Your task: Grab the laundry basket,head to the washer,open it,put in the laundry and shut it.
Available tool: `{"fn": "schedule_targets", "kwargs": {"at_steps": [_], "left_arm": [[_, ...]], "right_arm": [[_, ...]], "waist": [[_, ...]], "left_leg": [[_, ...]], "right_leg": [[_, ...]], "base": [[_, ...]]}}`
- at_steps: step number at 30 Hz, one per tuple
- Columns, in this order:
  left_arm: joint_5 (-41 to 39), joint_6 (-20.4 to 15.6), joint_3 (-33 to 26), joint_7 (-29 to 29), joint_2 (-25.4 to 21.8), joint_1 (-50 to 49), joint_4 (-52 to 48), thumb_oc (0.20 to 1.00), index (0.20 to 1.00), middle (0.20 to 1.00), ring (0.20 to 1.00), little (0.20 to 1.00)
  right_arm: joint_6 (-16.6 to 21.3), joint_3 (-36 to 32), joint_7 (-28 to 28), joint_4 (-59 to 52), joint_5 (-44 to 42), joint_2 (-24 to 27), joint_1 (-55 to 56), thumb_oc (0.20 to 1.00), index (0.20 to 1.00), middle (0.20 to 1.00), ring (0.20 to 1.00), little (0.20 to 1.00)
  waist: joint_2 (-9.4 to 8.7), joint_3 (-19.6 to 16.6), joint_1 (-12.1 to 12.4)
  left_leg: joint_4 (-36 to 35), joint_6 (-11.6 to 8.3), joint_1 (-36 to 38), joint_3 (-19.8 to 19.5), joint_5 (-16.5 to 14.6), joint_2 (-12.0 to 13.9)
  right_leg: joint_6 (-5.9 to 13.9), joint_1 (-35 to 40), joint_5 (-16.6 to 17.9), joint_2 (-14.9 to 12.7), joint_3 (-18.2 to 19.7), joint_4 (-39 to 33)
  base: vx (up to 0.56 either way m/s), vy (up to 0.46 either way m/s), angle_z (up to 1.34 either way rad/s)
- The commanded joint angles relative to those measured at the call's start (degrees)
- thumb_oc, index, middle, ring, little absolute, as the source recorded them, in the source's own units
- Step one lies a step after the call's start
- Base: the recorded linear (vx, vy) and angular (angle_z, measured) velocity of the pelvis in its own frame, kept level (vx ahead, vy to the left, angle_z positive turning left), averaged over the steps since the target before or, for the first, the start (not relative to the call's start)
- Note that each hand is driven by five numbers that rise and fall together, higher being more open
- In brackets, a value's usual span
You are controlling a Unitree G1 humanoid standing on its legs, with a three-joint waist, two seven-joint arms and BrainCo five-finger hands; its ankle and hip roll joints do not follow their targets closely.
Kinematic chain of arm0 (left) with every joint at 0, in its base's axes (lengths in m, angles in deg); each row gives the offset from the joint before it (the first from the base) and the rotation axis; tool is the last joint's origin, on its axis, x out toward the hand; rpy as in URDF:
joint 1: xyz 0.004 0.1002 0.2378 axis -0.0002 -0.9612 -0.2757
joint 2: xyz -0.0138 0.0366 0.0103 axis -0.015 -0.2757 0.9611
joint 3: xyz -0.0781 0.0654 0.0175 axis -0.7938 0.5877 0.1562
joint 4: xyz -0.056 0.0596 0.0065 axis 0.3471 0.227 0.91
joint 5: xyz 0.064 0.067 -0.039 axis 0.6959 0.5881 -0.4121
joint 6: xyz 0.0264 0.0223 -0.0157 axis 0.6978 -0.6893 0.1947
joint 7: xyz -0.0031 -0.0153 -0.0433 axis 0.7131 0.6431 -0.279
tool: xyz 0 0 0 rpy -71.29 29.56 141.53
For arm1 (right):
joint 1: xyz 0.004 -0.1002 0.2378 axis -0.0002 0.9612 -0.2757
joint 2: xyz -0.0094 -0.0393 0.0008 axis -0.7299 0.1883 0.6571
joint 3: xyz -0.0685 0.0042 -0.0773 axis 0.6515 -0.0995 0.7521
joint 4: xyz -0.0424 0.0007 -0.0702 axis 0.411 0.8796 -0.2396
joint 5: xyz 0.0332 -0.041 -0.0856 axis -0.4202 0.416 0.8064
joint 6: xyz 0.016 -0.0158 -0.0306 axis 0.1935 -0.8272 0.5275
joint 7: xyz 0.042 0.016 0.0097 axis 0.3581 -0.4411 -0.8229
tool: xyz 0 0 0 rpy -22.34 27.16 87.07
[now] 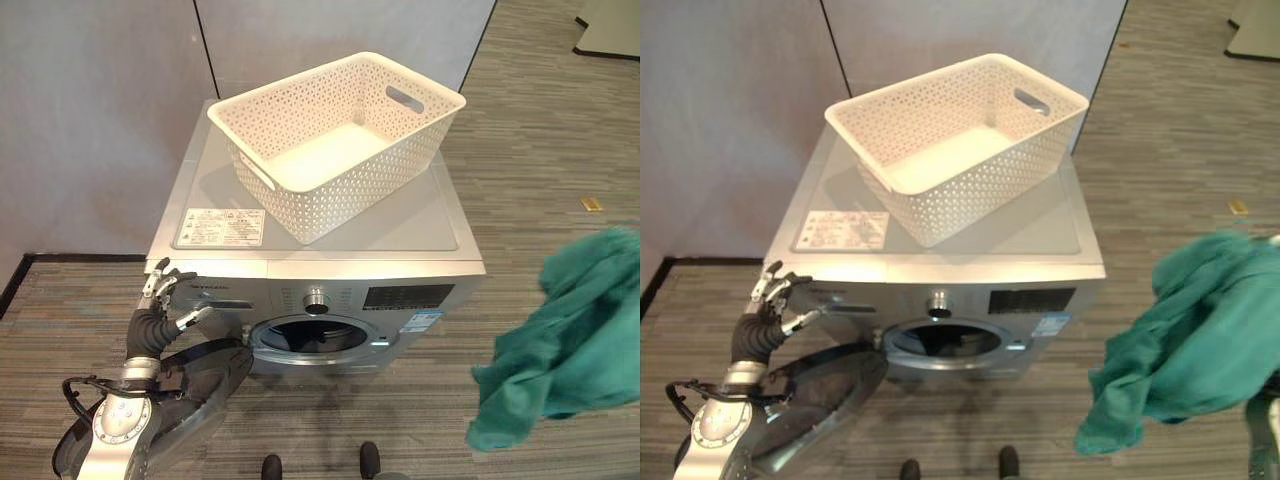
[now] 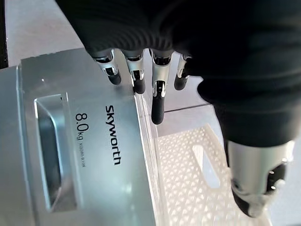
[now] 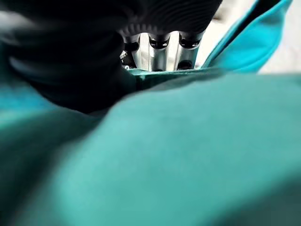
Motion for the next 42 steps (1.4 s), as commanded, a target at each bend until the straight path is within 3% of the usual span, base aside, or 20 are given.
{"fn": "schedule_targets", "kwargs": {"at_steps": [1,8,9,10,11,15,21,22,31,36,42], "left_arm": [[4.94,0.27,3.46,3.95,-4.52,-4.50,3.57,1.000,1.000,1.000,1.000,1.000],[10.50,0.61,5.99,4.36,-5.10,-5.13,7.72,1.000,1.000,1.000,1.000,1.000],[11.10,0.72,6.76,4.86,-5.01,-4.46,8.61,1.000,1.000,1.000,1.000,1.000],[11.10,0.72,6.75,4.86,-5.02,-4.46,8.61,1.000,1.000,1.000,1.000,1.000],[11.49,0.44,7.50,5.71,-4.92,-3.88,9.19,1.000,1.000,1.000,1.000,1.000],[12.03,0.26,8.43,6.90,-4.94,-3.45,10.27,1.000,1.000,1.000,1.000,1.000],[12.38,0.39,10.09,5.43,-3.77,0.24,13.47,1.000,1.000,1.000,1.000,1.000],[12.18,0.09,10.59,4.35,-2.66,1.14,14.62,1.000,1.000,1.000,1.000,1.000],[8.86,-1.10,11.92,0.11,-0.12,3.79,16.17,1.000,1.000,1.000,1.000,1.000],[4.85,-2.27,14.38,-2.62,0.67,8.14,16.70,1.000,1.000,1.000,1.000,1.000],[3.67,-2.63,18.74,-3.46,0.66,13.81,16.88,1.000,1.000,1.000,1.000,1.000]], "right_arm": [[1.30,0.12,-3.35,-4.56,-3.63,-0.56,0.47,0.200,0.200,0.200,0.200,0.200],[-1.16,9.00,-9.20,-3.78,-8.94,-4.78,4.92,0.200,0.200,0.200,0.200,0.200],[-2.80,13.51,-12.12,-0.45,-11.92,-6.05,6.34,0.200,0.200,0.200,0.200,0.200],[-2.79,13.52,-12.13,-0.42,-11.92,-6.05,6.32,0.200,0.200,0.200,0.200,0.200],[-5.80,19.55,-16.75,5.75,-15.25,-6.75,8.95,0.200,0.200,0.200,0.200,0.200],[-8.27,24.39,-20.21,14.79,-13.42,-6.63,11.52,0.200,0.200,0.200,0.200,0.200],[-9.44,31.12,-19.89,30.94,-8.47,-10.05,7.61,0.200,0.200,0.200,0.200,0.200],[-8.96,32.80,-18.80,38.80,-7.90,-14.30,3.41,0.200,0.200,0.200,0.200,0.200],[-5.10,33.09,-12.75,51.61,-12.09,-21.75,-8.65,0.200,0.200,0.200,0.200,0.200],[-1.89,34.07,-7.40,58.65,-16.58,-24.39,-21.55,0.200,0.200,0.200,0.200,0.200],[-0.59,36.86,-5.50,59.82,-19.01,-26.03,-27.63,0.200,0.200,0.200,0.200,0.200]], "waist": [[-3.63,-1.76,-0.63],[-3.76,-0.43,-0.64],[-3.78,-0.14,-0.63],[-3.79,-0.14,-0.64],[-4.06,0.24,-0.48],[-4.32,0.55,-0.28],[-4.10,2.03,0.64],[-3.61,2.93,1.35],[-0.68,7.01,2.56],[0.40,12.59,4.00],[0.63,13.27,4.40]], "left_leg": [[0.28,1.34,-0.72,-1.22,-3.63,0.25],[0.28,1.01,-1.17,-1.29,-3.17,0.35],[0.28,0.90,-1.26,-1.18,-3.00,0.39],[0.28,0.90,-1.27,-1.18,-3.00,0.38],[0.28,0.64,-1.33,-1.09,-2.79,0.47],[0.28,0.47,-1.28,-1.13,-2.79,0.48],[0.28,0.52,-1.82,-1.02,-2.46,0.32],[0.28,0.79,-2.45,-0.50,-2.33,-0.01],[0.59,1.46,-5.20,-0.84,-1.69,-1.42],[11.86,1.87,-14.95,-1.18,-4.48,-3.09],[20.37,1.32,-23.70,-1.07,-6.97,-3.07]], "right_leg": [[1.13,-0.14,-1.21,-1.09,-2.57,0.02],[1.07,-0.28,-1.24,-1.11,-3.22,0.02],[1.05,-0.34,-1.26,-1.12,-3.38,0.02],[1.05,-0.34,-1.27,-1.12,-3.38,0.02],[1.09,-0.42,-1.24,-1.14,-3.55,0.02],[1.22,-0.34,-1.23,-1.26,-3.74,0.02],[1.57,-1.16,-0.85,-1.43,-3.60,0.02],[1.75,-2.04,-0.50,-1.66,-2.98,0.02],[1.35,-3.94,-0.35,-2.80,-3.27,0.07],[-0.20,-9.94,-1.58,-4.51,-3.07,5.58],[-1.44,-18.76,-3.68,-5.01,-2.63,13.45]], "base": [[0.00,0.000,0.00],[-0.01,-0.007,0.00],[0.00,0.000,0.00],[0.00,0.000,0.00],[0.00,0.000,0.00],[0.00,0.000,0.00],[-0.01,-0.001,-0.01],[-0.03,-0.001,-0.06],[-0.03,0.011,-0.06],[-0.16,0.020,0.14],[-0.13,-0.008,0.08]]}}
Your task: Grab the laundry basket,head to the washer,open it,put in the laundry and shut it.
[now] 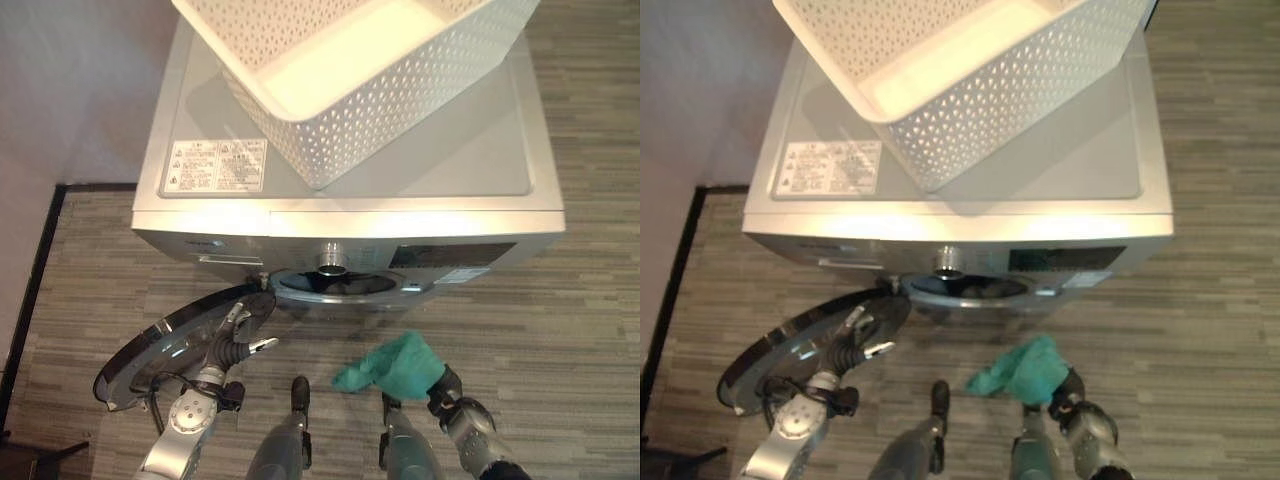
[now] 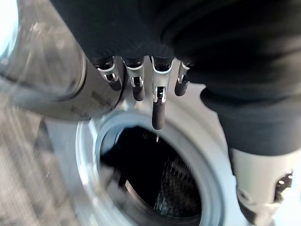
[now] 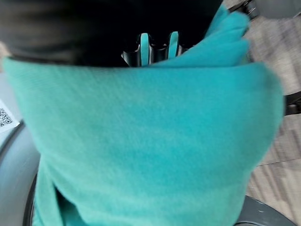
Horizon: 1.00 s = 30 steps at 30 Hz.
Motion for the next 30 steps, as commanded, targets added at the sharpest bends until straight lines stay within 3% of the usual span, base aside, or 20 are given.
{"fn": "schedule_targets", "kwargs": {"at_steps": [1,7,9,13,15,20,21,30], "left_arm": [[-2.30,-3.58,-0.51,-1.84,-2.34,1.54,-2.83,1.000,1.000,1.000,1.000,1.000],[-2.26,-3.33,6.48,-2.63,-0.69,8.49,-2.73,1.000,1.000,1.000,1.000,1.000],[-2.31,-3.18,10.53,-2.49,-0.19,12.69,-2.95,1.000,1.000,1.000,1.000,1.000],[-2.73,-3.38,12.62,-3.30,-0.61,15.10,-3.18,1.000,1.000,1.000,1.000,1.000],[-2.33,-3.48,13.68,-4.36,-1.36,16.06,-2.79,1.000,1.000,1.000,1.000,1.000],[-2.16,-3.41,13.52,-5.24,-2.05,15.50,-2.70,1.000,1.000,1.000,1.000,1.000],[-2.13,-3.57,12.98,-5.67,-2.68,14.18,-2.53,1.000,1.000,1.000,1.000,1.000],[-4.89,-4.57,13.28,-6.50,-4.21,10.40,-4.89,1.000,1.000,1.000,1.000,1.000]], "right_arm": [[2.65,2.63,0.82,-2.16,-4.01,-3.05,0.23,0.200,0.200,0.200,0.200,0.200],[2.68,4.09,1.82,4.82,-7.65,-6.57,-7.11,0.200,0.200,0.200,0.200,0.200],[2.39,2.77,2.45,11.99,-11.28,-8.86,-12.22,0.200,0.200,0.200,0.200,0.200],[3.02,-0.10,4.25,16.78,-13.86,-8.94,-19.75,0.200,0.200,0.200,0.200,0.200],[5.22,-4.02,5.90,17.62,-17.70,-7.26,-26.54,0.200,0.200,0.200,0.200,0.200],[7.54,-7.05,7.25,16.58,-20.02,-4.66,-31.06,0.200,0.200,0.200,0.200,0.200],[9.37,-8.45,8.14,14.82,-21.08,-2.24,-34.38,0.200,0.200,0.200,0.200,0.200],[14.68,-13.78,10.71,12.52,-26.93,4.24,-46.06,0.200,0.200,0.200,0.200,0.200]], "waist": [[-4.09,0.06,0.33],[-4.12,-0.91,0.87],[-3.55,-0.36,2.23],[-3.02,0.48,4.36],[-2.63,1.49,6.40],[-1.79,2.42,7.85],[-1.19,3.07,9.16],[0.74,3.89,14.17]], "left_leg": [[12.24,1.34,-8.50,-1.16,-8.37,-1.87],[18.61,1.42,-15.13,-3.18,-10.03,-1.78],[21.91,1.67,-16.90,-4.85,-12.58,-2.26],[25.57,2.31,-20.29,-6.32,-13.83,-3.29],[29.55,3.10,-23.69,-7.04,-15.28,-3.91],[33.53,3.67,-26.99,-7.66,-16.56,-4.67],[35.92,4.11,-29.80,-7.97,-17.32,-5.32],[39.84,4.27,-38.59,-10.27,-17.50,-8.38]], "right_leg": [[-1.19,-4.45,-2.87,-3.64,-2.41,5.25],[-1.72,-11.30,-5.75,-4.27,-2.51,13.58],[-1.79,-12.82,-9.23,-4.23,-2.46,17.99],[-2.11,-15.73,-11.33,-4.73,-3.02,22.19],[-2.29,-18.68,-13.32,-5.06,-3.05,26.53],[-2.46,-22.03,-14.94,-5.64,-2.96,31.02],[-2.60,-25.07,-16.15,-6.35,-2.75,34.42],[-2.25,-33.89,-19.79,-10.13,-3.90,42.98]], "base": [[-0.08,-0.004,0.13],[-0.06,-0.010,0.23],[0.03,-0.024,0.25],[-0.02,-0.030,0.26],[-0.03,0.010,0.28],[-0.01,0.011,0.15],[0.01,0.005,0.18],[0.03,-0.024,0.25]]}}
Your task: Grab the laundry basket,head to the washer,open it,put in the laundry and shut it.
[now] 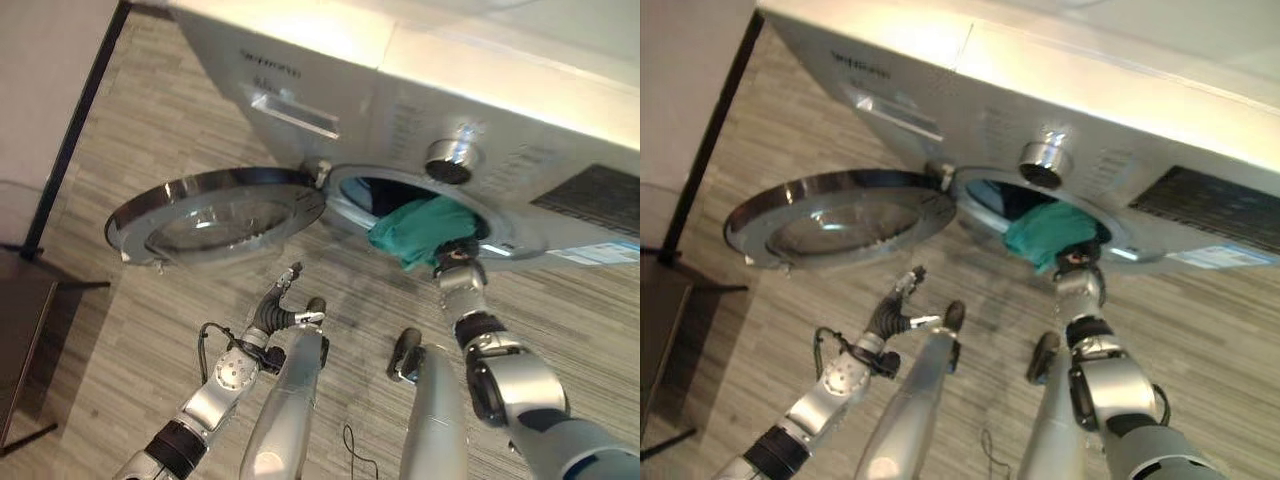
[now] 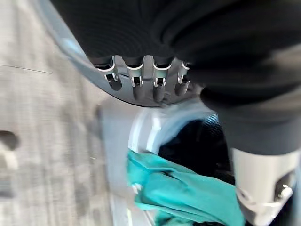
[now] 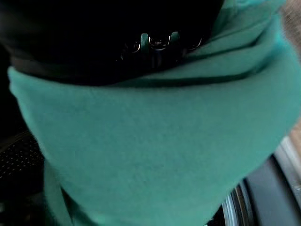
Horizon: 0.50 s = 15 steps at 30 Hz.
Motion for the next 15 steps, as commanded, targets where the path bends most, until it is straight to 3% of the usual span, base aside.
{"fn": "schedule_targets", "kwargs": {"at_steps": [1,8,9,10,14,15], "left_arm": [[-0.94,-3.99,0.85,-2.03,-3.37,-1.26,-6.33,1.000,1.000,1.000,1.000,1.000],[-0.69,-5.30,1.63,-3.44,-4.06,-0.46,-7.87,1.000,1.000,1.000,1.000,1.000],[-0.60,-5.65,1.45,-3.67,-4.48,-0.84,-8.24,1.000,1.000,1.000,1.000,1.000],[-0.59,-5.60,1.64,-3.71,-4.29,-0.49,-8.44,1.000,1.000,1.000,1.000,1.000],[-1.10,-5.55,-0.26,-4.10,-5.68,-2.27,-9.07,1.000,1.000,1.000,1.000,1.000],[-1.12,-5.49,-0.11,-4.09,-5.48,-2.00,-9.26,1.000,1.000,1.000,1.000,1.000]], "right_arm": [[5.13,-1.92,0.71,-4.04,-5.24,1.43,-4.79,0.200,0.200,0.200,0.200,0.200],[9.84,-6.63,2.55,-4.68,-9.66,6.92,-12.01,0.200,0.200,0.200,0.200,0.200],[11.12,-6.37,3.50,-5.31,-8.87,10.72,-13.86,0.200,0.200,0.200,0.200,0.200],[11.07,-6.24,3.92,-4.99,-8.63,11.34,-14.49,0.200,0.200,0.200,0.200,0.200],[16.01,-5.26,8.21,-10.47,-6.75,28.39,-21.29,0.200,0.200,0.200,0.200,0.200],[15.99,-4.90,8.92,-10.44,-6.34,28.88,-21.85,0.200,0.200,0.200,0.200,0.200]], "waist": [[1.18,0.42,2.55],[3.00,-0.37,5.67],[2.82,-0.64,6.08],[3.08,-0.78,6.20],[2.16,-2.15,7.09],[2.36,-2.21,7.22]], "left_leg": [[3.05,5.39,-1.19,-0.05,-6.73,-1.57],[3.33,4.77,-6.55,-2.06,-5.80,-3.97],[3.27,4.53,-7.45,-2.49,-5.55,-4.08],[3.37,4.46,-8.02,-2.62,-5.47,-4.25],[2.93,3.37,-11.06,-3.77,-4.89,-5.06],[2.90,3.30,-11.42,-3.79,-4.81,-5.17]], "right_leg": [[3.34,3.08,1.30,-1.71,1.07,-6.69],[3.60,-1.20,-0.48,-3.81,-0.42,-3.71],[3.71,-1.94,-0.60,-4.01,-0.70,-3.19],[3.71,-2.48,-0.70,-4.19,-0.79,-2.93],[3.94,-5.48,-1.69,-5.09,-1.48,-1.34],[3.93,-5.91,-1.76,-5.22,-1.46,-1.16]], "base": [[0.03,-0.031,0.43],[0.05,-0.045,0.34],[0.03,-0.037,0.27],[0.07,-0.081,0.24],[0.07,-0.072,0.21],[0.05,-0.041,0.18]]}}
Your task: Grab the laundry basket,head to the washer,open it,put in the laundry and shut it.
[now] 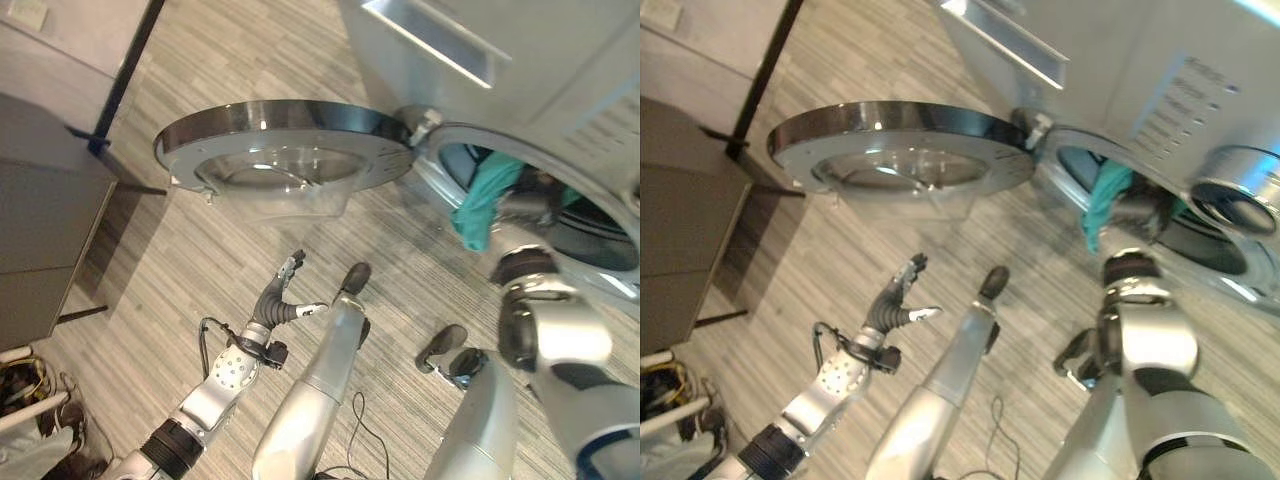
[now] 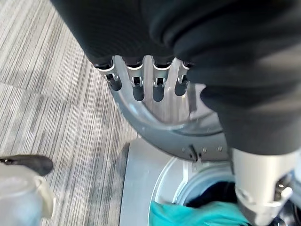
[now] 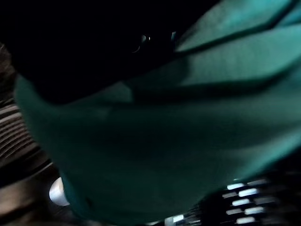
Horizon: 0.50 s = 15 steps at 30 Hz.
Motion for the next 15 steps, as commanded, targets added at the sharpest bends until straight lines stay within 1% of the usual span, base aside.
{"fn": "schedule_targets", "kwargs": {"at_steps": [1,2,5,6,7,8,9,10,11,12,13,14,15], "left_arm": [[-0.79,-2.95,-1.81,-1.62,-3.87,-3.52,-2.74,1.000,1.000,1.000,1.000,1.000],[-0.78,-2.76,-1.95,-1.53,-4.03,-3.74,-3.03,1.000,1.000,1.000,1.000,1.000],[-0.78,-2.70,-1.95,-1.54,-3.81,-3.64,-3.05,1.000,1.000,1.000,1.000,1.000],[-0.77,-2.70,-4.00,-1.11,-6.12,-6.52,-2.27,1.000,1.000,1.000,1.000,1.000],[-0.73,-2.76,-4.23,-0.83,-6.53,-6.91,-2.35,1.000,1.000,1.000,1.000,1.000],[-0.99,-2.83,-4.83,-0.66,-6.65,-7.36,-2.52,1.000,1.000,1.000,1.000,1.000],[-1.02,-2.83,-4.93,-0.65,-6.57,-7.47,-2.57,1.000,1.000,1.000,1.000,1.000],[-1.05,-2.85,-5.12,-0.76,-6.42,-7.48,-2.82,1.000,1.000,1.000,1.000,1.000],[-0.80,-2.89,-5.37,-0.94,-6.73,-6.70,-3.09,1.000,1.000,1.000,1.000,1.000],[-0.87,-2.90,-5.39,-1.18,-6.64,-6.59,-3.26,1.000,1.000,1.000,1.000,1.000],[-1.41,-2.58,-5.60,-1.47,-6.07,-5.44,-3.45,1.000,1.000,1.000,1.000,1.000],[-1.50,-2.45,-5.56,-1.37,-5.83,-4.92,-3.40,1.000,1.000,1.000,1.000,1.000],[-1.51,-2.46,-5.60,-1.36,-5.85,-4.95,-3.40,1.000,1.000,1.000,1.000,1.000]], "right_arm": [[9.16,3.14,1.95,-11.47,3.16,14.70,-6.40,0.200,0.200,0.200,0.200,0.200],[10.34,3.95,3.89,-13.24,4.23,17.63,-7.69,0.200,0.200,0.200,0.200,0.200],[10.34,4.27,4.63,-13.48,4.82,17.66,-8.01,0.200,0.200,0.200,0.200,0.200],[12.68,7.77,6.27,-19.13,7.86,29.40,-12.10,0.200,0.200,0.200,0.200,0.200],[11.96,9.31,7.00,-18.36,8.99,30.39,-12.84,0.200,0.200,0.200,0.200,0.200],[9.78,12.48,8.90,-15.19,11.62,29.96,-14.00,0.200,0.200,0.200,0.200,0.200],[9.65,12.97,9.22,-15.01,11.93,29.86,-14.57,0.200,0.200,0.200,0.200,0.200],[7.74,14.12,10.00,-12.66,13.06,28.74,-14.47,0.200,0.200,0.200,0.200,0.200],[4.63,15.63,10.48,-8.75,14.73,27.95,-12.90,0.222,0.222,0.222,0.222,0.222],[2.45,16.35,10.00,-7.31,14.77,26.69,-12.87,0.555,0.555,0.555,0.555,0.555],[-2.22,17.21,8.65,-2.53,15.63,23.61,-10.82,1.000,1.000,1.000,1.000,1.000],[-4.35,17.58,7.42,0.01,15.79,21.40,-9.68,1.000,1.000,1.000,1.000,1.000],[-4.35,17.59,7.32,0.10,15.74,21.38,-9.72,1.000,1.000,1.000,1.000,1.000]], "waist": [[-0.99,-3.30,-0.61],[-1.23,-3.64,-0.79],[-1.15,-3.80,-0.87],[-3.74,-5.24,-1.64],[-3.80,-5.56,-1.60],[-3.83,-5.87,-1.84],[-3.80,-5.92,-1.91],[-3.67,-5.79,-2.19],[-3.73,-5.52,-2.37],[-3.79,-5.40,-2.56],[-3.88,-4.81,-3.42],[-4.03,-4.46,-3.91],[-4.03,-4.42,-3.94]], "left_leg": [[1.04,4.82,-2.34,1.10,-5.88,0.26],[0.45,4.52,-2.87,0.92,-5.64,0.22],[0.44,4.51,-3.18,0.95,-5.56,0.12],[-1.85,3.24,-3.70,0.00,-4.88,0.33],[-2.46,2.98,-3.85,-0.22,-4.51,0.29],[-3.14,2.72,-3.90,-0.16,-4.25,0.53],[-3.17,2.70,-3.93,-0.12,-4.24,0.58],[-3.12,2.70,-3.96,0.19,-4.24,0.91],[-3.17,2.58,-3.90,0.51,-4.10,1.35],[-3.16,2.55,-3.79,0.65,-4.15,1.64],[-3.07,2.33,-3.67,1.25,-4.21,2.42],[-3.21,2.18,-3.40,1.59,-4.15,2.82],[-3.25,2.17,-3.33,1.57,-4.14,2.83]], "right_leg": [[4.71,0.52,2.84,0.93,3.39,-7.41],[4.83,-0.25,2.70,0.68,3.29,-7.24],[4.84,-0.65,2.67,0.56,3.37,-7.09],[5.25,-1.01,2.32,0.31,2.48,-7.33],[5.12,-1.20,2.13,0.07,2.36,-7.24],[4.99,-1.69,2.14,0.05,2.25,-7.19],[4.97,-1.76,2.15,0.09,2.30,-7.21],[4.91,-1.82,2.27,0.18,2.33,-7.15],[4.82,-1.88,2.31,0.22,2.15,-7.11],[4.74,-1.89,2.41,0.38,2.20,-7.19],[4.64,-1.65,2.72,0.48,1.81,-7.56],[4.61,-1.21,2.83,0.58,1.47,-7.95],[4.60,-1.13,2.84,0.60,1.44,-8.00]], "base": [[0.04,-0.049,0.15],[0.04,-0.047,0.12],[0.04,-0.051,0.10],[0.10,-0.142,-0.02],[0.12,-0.160,0.15],[0.03,-0.029,0.23],[0.02,-0.020,0.28],[0.00,-0.016,0.05],[0.00,-0.017,-0.05],[0.00,-0.031,-0.09],[-0.01,-0.034,-0.07],[-0.01,-0.033,-0.07],[-0.01,-0.033,-0.10]]}}
